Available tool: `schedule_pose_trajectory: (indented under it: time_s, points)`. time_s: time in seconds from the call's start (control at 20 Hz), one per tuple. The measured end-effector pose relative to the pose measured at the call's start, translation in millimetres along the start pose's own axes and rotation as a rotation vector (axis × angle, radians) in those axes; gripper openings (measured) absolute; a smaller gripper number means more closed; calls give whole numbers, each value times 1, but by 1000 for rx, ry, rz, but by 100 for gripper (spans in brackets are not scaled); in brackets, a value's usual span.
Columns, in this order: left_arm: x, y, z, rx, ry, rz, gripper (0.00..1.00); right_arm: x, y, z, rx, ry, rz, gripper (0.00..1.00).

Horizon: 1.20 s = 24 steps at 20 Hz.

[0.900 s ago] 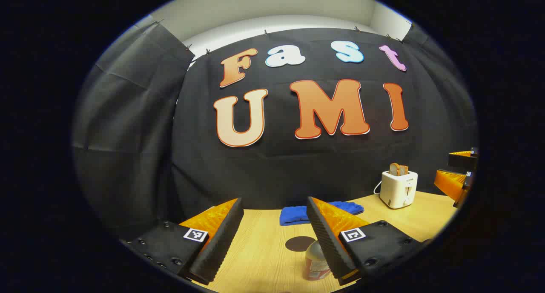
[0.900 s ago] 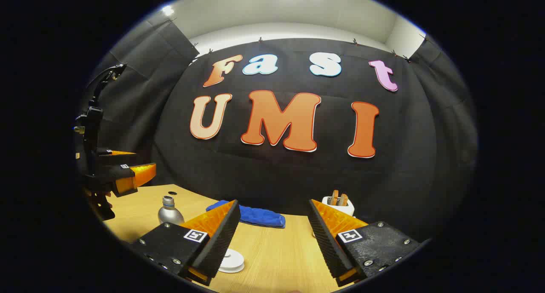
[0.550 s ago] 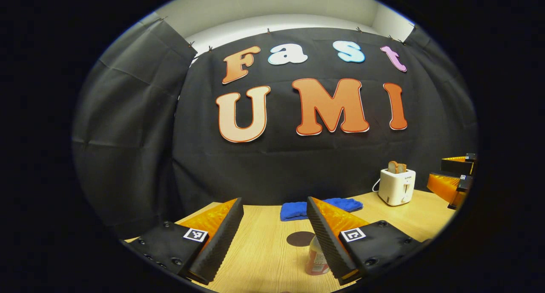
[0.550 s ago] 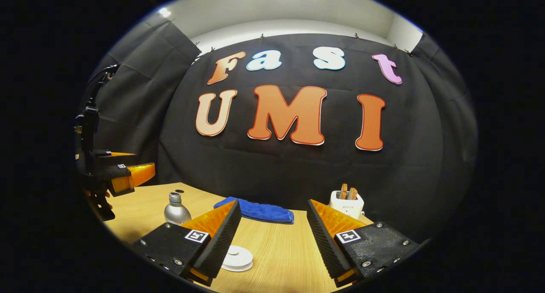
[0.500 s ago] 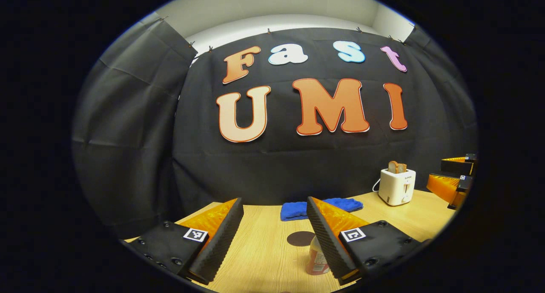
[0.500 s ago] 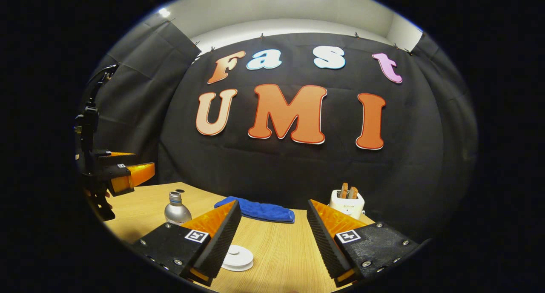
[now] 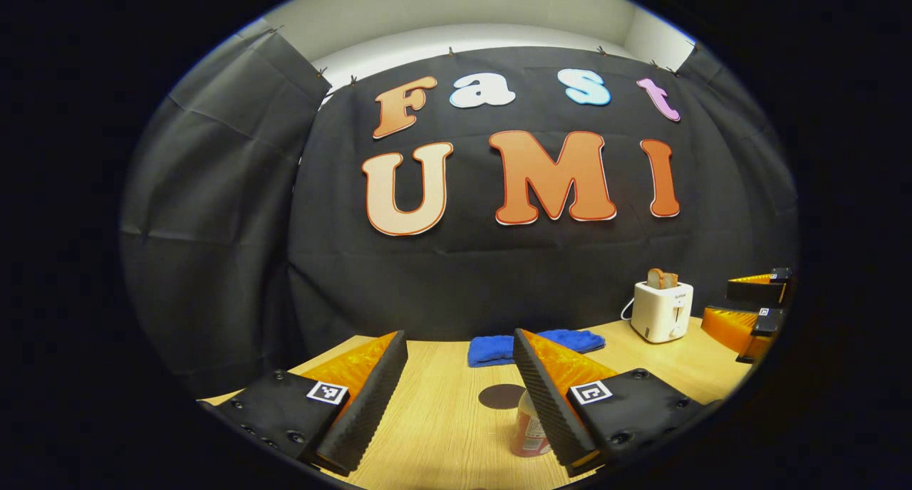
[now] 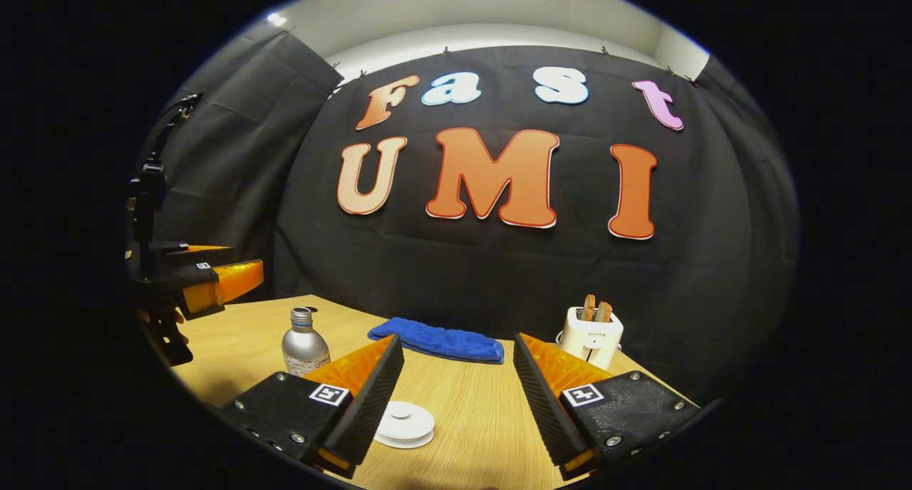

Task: Open the teacup lid with one hand, grasp the water bottle and pour water into the teacup with the other hand; after pouring, place the water bottle on the coaster and then close the teacup lid.

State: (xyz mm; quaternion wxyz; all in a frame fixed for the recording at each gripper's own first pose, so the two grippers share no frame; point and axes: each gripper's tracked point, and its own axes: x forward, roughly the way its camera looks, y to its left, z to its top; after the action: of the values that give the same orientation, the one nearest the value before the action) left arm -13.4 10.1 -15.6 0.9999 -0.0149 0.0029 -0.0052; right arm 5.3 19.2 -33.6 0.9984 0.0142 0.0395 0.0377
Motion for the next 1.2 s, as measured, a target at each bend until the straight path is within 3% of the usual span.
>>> schedule_pose_trajectory:
  time_s: [0.4,0.45,0.6,1.0,1.2]
  points:
    - [-7,-6,-9,8,14,-17,95,7,15,-23,38,64,60,93]
    - [-8,-7,-11,10,19,-19,100,8,19,-29,44,76,73,93]
    - [-10,-10,-13,14,25,-29,98,13,27,-43,38,105,89,93]
    - [-16,-10,-25,31,47,-29,98,28,56,-99,38,250,160,77]
    - [-15,-9,-31,30,63,-30,98,34,66,-121,40,315,186,63]
